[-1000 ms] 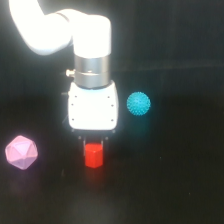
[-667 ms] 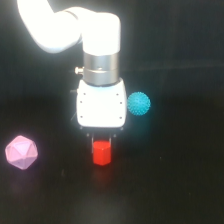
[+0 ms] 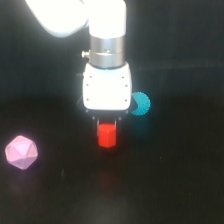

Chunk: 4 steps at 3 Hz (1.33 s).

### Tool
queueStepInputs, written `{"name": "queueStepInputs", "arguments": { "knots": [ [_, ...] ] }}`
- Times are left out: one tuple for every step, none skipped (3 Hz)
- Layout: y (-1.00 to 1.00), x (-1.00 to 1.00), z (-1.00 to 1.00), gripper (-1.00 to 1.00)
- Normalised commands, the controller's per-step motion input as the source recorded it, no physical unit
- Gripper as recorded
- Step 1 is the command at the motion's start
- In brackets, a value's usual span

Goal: Pick up the red object from the table

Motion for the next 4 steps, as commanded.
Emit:
{"name": "queueStepInputs", "arguments": {
  "knots": [
    [0.84, 0.33, 0.99, -1.0],
    [0.07, -0.7, 1.0, -0.29],
    [0.74, 0.4, 1.0, -1.0],
    [0.53, 0.33, 0.94, -0.95]
  ]
}}
